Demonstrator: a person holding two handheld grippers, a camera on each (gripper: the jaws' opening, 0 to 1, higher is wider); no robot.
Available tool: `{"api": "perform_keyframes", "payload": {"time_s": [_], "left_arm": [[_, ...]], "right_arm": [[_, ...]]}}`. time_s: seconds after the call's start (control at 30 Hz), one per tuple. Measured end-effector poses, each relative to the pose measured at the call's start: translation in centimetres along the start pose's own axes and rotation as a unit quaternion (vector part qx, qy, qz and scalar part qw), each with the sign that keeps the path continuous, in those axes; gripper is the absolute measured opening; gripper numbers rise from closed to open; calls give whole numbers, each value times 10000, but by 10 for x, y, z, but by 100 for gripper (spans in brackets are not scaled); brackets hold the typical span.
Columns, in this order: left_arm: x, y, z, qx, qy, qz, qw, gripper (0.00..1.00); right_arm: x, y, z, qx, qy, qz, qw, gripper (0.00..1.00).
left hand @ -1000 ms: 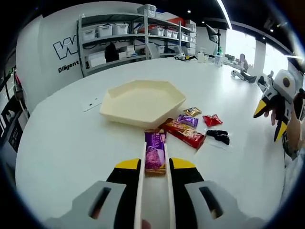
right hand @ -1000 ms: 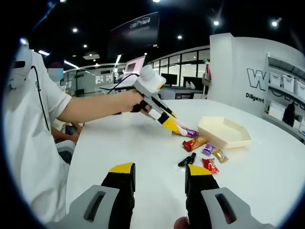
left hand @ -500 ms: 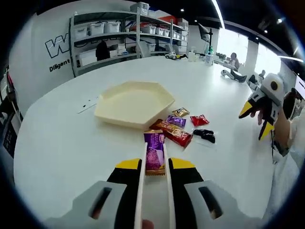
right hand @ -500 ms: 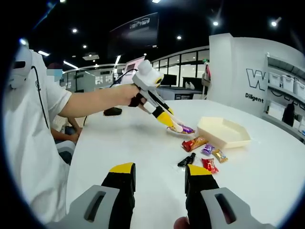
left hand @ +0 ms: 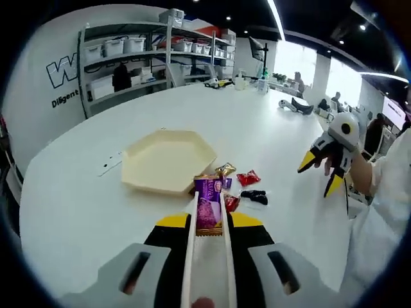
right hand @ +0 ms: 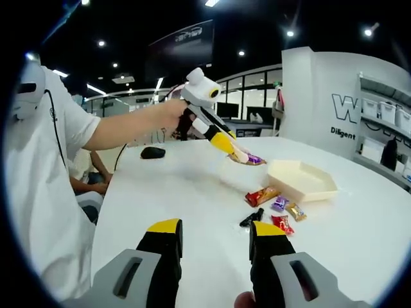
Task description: Place the target food into the container with the food tongs after gripping and lifting it, then release it inside without dropping or visibly crushing the food.
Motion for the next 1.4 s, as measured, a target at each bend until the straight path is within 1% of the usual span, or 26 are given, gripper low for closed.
{"api": "perform_keyframes", "payload": {"time_s": [0.13, 0.3, 0.5, 0.57, 0.7, 0.87, 0.93, 1.17, 1.3, 1.4], "left_arm": [[-4, 10, 0, -24, -86, -99, 9999, 20], [-14, 26, -4, -66, -164, -234, 9996, 20], [-27, 45, -17, -142, -227, -416, 9988, 20], [-34, 51, -24, -230, -240, -483, 9983, 20], [-44, 56, -35, -308, -282, -498, 9979, 20], [-59, 57, -52, -392, -339, -435, 9977, 20], [-62, 57, -56, -417, -336, -424, 9977, 20], [-86, 61, -79, -589, -295, -337, 9973, 20], [-96, 64, -91, -633, -268, -357, 9970, 20], [-103, 65, -101, -750, -222, -462, 9959, 20]], "right_arm": [[1, 0, 2, 24, -11, -13, 10000, 37], [2, 0, 5, 43, -45, -33, 10000, 37], [3, 0, 11, 47, -100, -49, 9999, 37], [3, 0, 14, 40, -133, -66, 9999, 37], [6, -2, 18, 24, -184, -99, 9998, 37], [8, -2, 21, 1, -235, -132, 9996, 37], [9, -2, 22, -21, -246, -138, 9996, 37], [12, -2, 23, -57, -295, -166, 9994, 37], [14, -3, 24, -78, -349, -205, 9992, 37], [16, -4, 25, -103, -382, -231, 9990, 37]]}}
Point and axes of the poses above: the point that each gripper's makers call its tool centre point, and the gripper's own axes: z roughly backward along the fingers, x roughly to its right, y roughly out of its top, the point moved 10 cm from there along z, roughly backward along the fingers, and after that the axes turned 6 degrees about -y, right-handed, at the moved point
